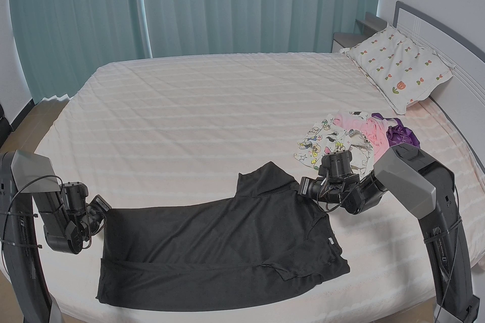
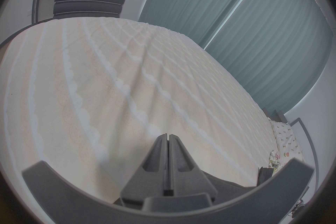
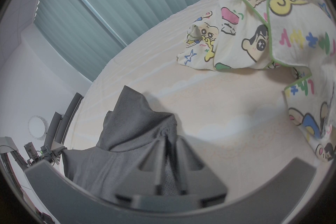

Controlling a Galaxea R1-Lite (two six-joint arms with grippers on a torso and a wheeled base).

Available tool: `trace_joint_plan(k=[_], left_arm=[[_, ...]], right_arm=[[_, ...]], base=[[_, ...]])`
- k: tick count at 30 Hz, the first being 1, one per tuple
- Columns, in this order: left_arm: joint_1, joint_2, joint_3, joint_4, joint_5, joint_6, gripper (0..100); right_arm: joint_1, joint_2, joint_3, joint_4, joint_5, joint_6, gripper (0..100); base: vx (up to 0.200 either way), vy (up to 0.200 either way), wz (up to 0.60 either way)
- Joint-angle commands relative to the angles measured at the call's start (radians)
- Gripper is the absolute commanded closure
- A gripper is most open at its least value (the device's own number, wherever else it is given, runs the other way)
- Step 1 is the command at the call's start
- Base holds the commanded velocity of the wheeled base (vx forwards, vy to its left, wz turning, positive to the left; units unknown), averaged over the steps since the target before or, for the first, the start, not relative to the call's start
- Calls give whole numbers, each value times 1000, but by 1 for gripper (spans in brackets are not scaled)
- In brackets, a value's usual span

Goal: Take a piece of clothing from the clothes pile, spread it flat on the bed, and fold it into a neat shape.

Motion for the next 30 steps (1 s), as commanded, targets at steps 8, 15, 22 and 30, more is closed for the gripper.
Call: trace_joint_plan(k=[8,15,22,30], left_arm=[[4,-35,-13,3,22,6,100],[10,-43,-12,9,22,13,100],[22,-35,-15,9,22,19,100],[22,-43,0,9,18,44,100]], right_arm=[[-36,-103,115,-44,6,45,100],[-46,-126,200,-202,22,45,100],[-46,-124,214,-198,28,41,100],[-59,-189,293,-215,58,45,100]], base=[[0,0,0],[0,0,0],[0,0,0],[0,0,0]])
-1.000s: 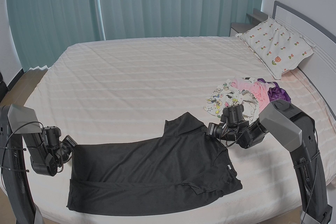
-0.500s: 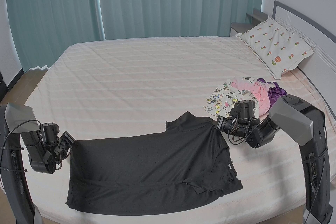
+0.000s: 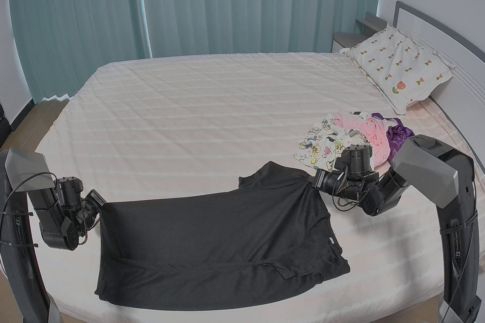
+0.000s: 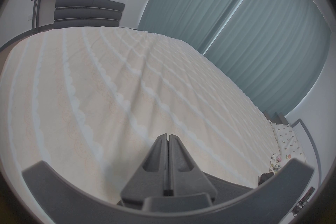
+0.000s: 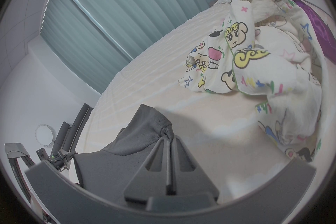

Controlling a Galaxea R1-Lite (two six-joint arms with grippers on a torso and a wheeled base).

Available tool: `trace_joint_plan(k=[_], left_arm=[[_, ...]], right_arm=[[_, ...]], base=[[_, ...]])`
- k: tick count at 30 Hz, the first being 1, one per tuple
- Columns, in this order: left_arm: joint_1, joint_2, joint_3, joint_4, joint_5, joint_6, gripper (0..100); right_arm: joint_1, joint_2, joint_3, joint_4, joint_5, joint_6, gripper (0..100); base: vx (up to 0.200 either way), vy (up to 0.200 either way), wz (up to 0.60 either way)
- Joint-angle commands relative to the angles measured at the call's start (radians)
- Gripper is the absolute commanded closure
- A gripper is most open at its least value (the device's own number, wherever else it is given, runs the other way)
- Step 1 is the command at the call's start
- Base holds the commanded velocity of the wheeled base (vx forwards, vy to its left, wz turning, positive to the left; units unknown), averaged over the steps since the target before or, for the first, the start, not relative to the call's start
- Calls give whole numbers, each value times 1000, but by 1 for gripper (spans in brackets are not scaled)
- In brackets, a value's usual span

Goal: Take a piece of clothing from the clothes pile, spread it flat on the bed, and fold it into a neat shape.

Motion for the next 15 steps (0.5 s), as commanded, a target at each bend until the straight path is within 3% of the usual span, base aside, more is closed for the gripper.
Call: trace_joint_plan(k=[1,8,15], left_arm=[[0,-3,14,-1,-3,27,100],[3,-25,97,-10,-6,116,100],[6,-63,166,-13,-9,127,100]], right_arm=[[-10,-64,73,-3,37,0,100],[-10,-134,220,-29,80,-6,100],[-7,-145,361,-170,82,-14,100]], base=[[0,0,0],[0,0,0],[0,0,0]])
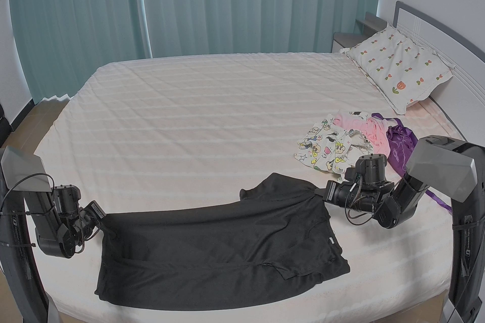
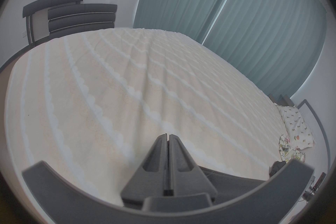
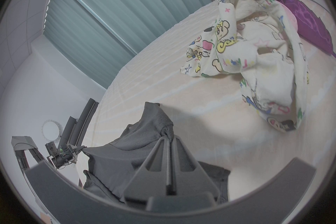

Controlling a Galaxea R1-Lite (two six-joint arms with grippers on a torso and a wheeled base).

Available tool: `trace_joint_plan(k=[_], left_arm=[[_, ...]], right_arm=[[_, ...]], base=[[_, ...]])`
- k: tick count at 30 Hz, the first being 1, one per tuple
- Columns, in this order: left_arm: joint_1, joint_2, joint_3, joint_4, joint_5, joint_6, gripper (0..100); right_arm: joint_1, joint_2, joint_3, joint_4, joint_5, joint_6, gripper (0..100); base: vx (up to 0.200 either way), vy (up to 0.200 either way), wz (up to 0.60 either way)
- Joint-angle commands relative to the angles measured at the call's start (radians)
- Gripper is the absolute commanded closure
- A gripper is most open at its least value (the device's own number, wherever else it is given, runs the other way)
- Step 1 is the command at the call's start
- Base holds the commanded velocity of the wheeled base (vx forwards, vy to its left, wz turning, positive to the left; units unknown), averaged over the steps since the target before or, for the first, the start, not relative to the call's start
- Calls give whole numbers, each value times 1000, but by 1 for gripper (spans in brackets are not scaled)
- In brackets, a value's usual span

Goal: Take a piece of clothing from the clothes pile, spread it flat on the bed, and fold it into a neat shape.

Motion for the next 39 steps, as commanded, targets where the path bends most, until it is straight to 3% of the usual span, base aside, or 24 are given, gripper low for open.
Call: trace_joint_plan(k=[1,9,27,39], left_arm=[[2,-41,54,-5,-2,5,100],[5,-64,16,-7,1,-5,100],[20,-61,-38,-7,1,-22,100],[17,-69,75,-7,-2,18,100]], right_arm=[[1,-35,97,-54,3,-6,100],[4,-40,87,-132,-7,5,100],[3,29,-16,-145,-11,3,100],[-17,-94,179,-135,23,-11,100]], base=[[0,0,0],[0,0,0],[0,0,0],[0,0,0]])
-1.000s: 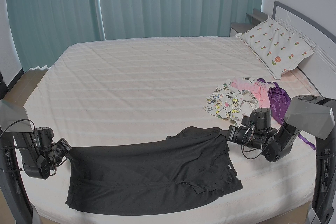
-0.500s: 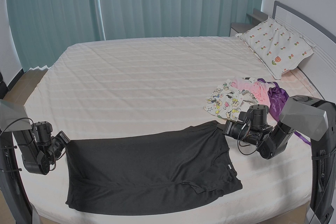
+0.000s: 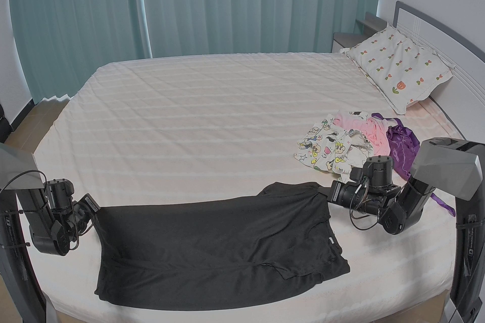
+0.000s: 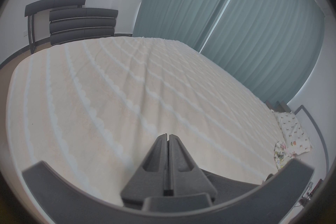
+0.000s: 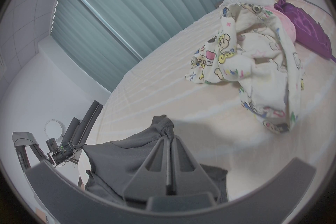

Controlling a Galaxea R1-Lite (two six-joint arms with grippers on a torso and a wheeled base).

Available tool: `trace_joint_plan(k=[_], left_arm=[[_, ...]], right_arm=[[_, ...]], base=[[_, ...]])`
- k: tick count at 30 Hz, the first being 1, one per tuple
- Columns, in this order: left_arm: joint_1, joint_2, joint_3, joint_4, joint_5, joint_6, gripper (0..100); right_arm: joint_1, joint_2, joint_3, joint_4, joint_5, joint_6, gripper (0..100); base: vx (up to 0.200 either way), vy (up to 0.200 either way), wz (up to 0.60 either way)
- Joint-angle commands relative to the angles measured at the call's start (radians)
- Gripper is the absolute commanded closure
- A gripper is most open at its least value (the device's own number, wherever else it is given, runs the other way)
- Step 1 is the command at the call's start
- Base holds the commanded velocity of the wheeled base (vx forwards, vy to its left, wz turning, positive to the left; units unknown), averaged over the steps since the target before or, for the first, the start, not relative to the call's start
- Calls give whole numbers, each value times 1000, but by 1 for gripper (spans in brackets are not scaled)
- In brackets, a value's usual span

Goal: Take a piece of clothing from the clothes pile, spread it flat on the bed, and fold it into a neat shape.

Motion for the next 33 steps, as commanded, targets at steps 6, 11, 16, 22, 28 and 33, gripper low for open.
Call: trace_joint_plan(k=[6,11,16,22,28,33], left_arm=[[-2,2,152,-1,-3,56,100],[-2,8,201,-1,-5,59,100],[-2,44,250,-1,-9,116,100],[-2,108,301,-44,-9,156,100],[-5,159,396,-170,-11,210,0],[12,154,454,-265,-12,205,0]], right_arm=[[-5,-90,208,12,33,-73,100],[-5,-65,299,-1,32,-115,100],[-4,-39,339,-3,27,-161,100],[4,-24,365,-3,24,-193,100],[5,-27,392,-6,25,-224,0],[-21,-90,388,-57,28,-212,0]], base=[[0,0,0],[0,0,0],[0,0,0],[0,0,0],[0,0,0],[0,0,0]])
